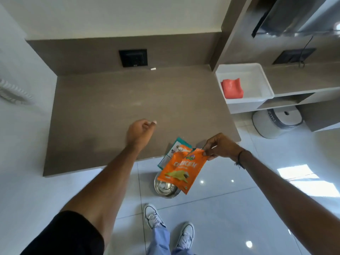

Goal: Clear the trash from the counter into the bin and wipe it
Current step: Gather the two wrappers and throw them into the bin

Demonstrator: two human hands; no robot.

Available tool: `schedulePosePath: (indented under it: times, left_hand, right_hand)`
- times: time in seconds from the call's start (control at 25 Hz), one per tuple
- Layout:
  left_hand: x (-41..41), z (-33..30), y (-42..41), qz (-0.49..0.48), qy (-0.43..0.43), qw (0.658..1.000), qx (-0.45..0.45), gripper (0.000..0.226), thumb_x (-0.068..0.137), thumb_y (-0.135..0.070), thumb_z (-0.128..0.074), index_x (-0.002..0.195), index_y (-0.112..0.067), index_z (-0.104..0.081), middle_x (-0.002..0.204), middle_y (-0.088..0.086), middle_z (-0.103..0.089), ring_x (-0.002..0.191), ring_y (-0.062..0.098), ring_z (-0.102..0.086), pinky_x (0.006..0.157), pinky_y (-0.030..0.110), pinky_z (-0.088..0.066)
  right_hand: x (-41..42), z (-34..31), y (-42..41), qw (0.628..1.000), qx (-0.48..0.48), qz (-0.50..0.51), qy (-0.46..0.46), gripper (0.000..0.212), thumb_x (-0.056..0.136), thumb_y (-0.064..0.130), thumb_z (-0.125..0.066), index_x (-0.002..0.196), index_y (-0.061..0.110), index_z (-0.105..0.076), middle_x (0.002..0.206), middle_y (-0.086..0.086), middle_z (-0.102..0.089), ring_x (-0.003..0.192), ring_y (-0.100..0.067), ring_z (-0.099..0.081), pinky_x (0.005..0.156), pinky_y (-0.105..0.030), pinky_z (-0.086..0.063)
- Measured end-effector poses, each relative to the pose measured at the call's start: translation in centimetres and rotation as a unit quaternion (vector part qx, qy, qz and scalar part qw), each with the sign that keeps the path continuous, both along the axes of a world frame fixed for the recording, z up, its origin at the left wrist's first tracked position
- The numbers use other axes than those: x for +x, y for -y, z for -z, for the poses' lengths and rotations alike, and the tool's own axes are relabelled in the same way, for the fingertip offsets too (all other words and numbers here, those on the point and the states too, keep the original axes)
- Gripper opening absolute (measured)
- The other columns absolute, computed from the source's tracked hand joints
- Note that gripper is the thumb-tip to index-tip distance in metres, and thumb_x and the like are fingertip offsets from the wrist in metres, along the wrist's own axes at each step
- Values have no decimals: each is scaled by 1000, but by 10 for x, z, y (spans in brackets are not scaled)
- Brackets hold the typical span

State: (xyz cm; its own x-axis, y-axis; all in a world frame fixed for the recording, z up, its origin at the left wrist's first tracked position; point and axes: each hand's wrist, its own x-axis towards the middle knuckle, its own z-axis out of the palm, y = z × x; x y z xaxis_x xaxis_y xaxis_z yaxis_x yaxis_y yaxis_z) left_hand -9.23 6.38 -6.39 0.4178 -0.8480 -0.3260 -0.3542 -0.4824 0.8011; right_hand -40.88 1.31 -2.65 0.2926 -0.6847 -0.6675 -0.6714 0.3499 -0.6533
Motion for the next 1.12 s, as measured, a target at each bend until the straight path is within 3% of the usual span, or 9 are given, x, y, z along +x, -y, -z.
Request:
schedulePosePath:
  times: [0.08,0.16,0.28,0.44,0.64,0.76,0.84,0.96,1.12]
  left_hand:
    - [9,30,-5,83,301,950,-22,33,93,-35,-54,117,-23,-73,125,11,-68,119,37,-63,98,49,-51]
    - [7,62,-8,144,390,909,2,50,101,-36,-48,149,-23,-52,160,13,-46,149,38,-42,119,59,-31]
    - [8,87,-4,148,424,893,11,58,104,-42,-33,161,-31,-31,173,6,-25,159,35,-25,125,67,-17]
    - [14,101,-3,135,453,881,-18,58,103,-45,-28,160,-33,-27,173,6,-25,159,35,-25,125,68,-19]
    - [15,106,0,130,473,871,-25,59,104,-46,-26,162,-34,-24,175,4,-19,161,33,-20,127,65,-14]
    - [16,105,-2,119,479,869,-26,58,105,-46,-27,162,-33,-24,175,3,-20,161,33,-20,127,65,-14]
    - [15,104,-1,123,479,869,-25,58,105,-46,-28,162,-33,-25,175,3,-19,161,32,-19,127,64,-13]
    - [14,101,0,125,473,872,-19,59,104,-47,-27,162,-33,-24,175,3,-19,161,31,-19,128,64,-14]
    - [13,96,-2,131,470,873,-8,60,104,-47,-26,162,-34,-24,175,3,-18,162,31,-18,128,64,-15]
  right_hand:
    - [-5,31,-22,999,-29,-15,-32,7,74,-12,-80,80,-10,-76,69,-5,-74,59,-19,-75,60,-33,-65]
    - [-5,71,-46,994,-82,-20,-65,16,72,-15,-76,70,1,-78,60,2,-71,54,-19,-72,61,-38,-65]
    - [8,138,-76,984,-123,-25,-126,20,71,-6,-69,72,10,-81,66,-8,-76,66,-26,-75,67,-32,-62]
    - [38,234,-101,981,-102,-5,-162,21,77,-1,-64,84,8,-83,90,-15,-79,91,-33,-72,80,-36,-57]
    - [71,309,-110,981,-46,11,-191,28,86,9,-58,102,12,-80,106,-19,-76,103,-40,-68,85,-38,-56]
    - [80,322,-111,982,-33,26,-183,25,89,27,-65,104,13,-80,107,-21,-75,105,-42,-66,86,-39,-55]
    - [82,324,-109,980,-17,18,-200,37,89,43,-69,113,16,-78,110,-20,-74,107,-40,-66,90,-41,-55]
    - [78,316,-107,975,-20,-6,-223,34,91,29,-66,122,17,-73,120,-16,-72,112,-37,-66,94,-39,-56]
    - [76,269,-108,980,-104,-27,-170,23,88,16,-62,103,15,-79,111,-11,-76,100,-30,-71,78,-30,-56]
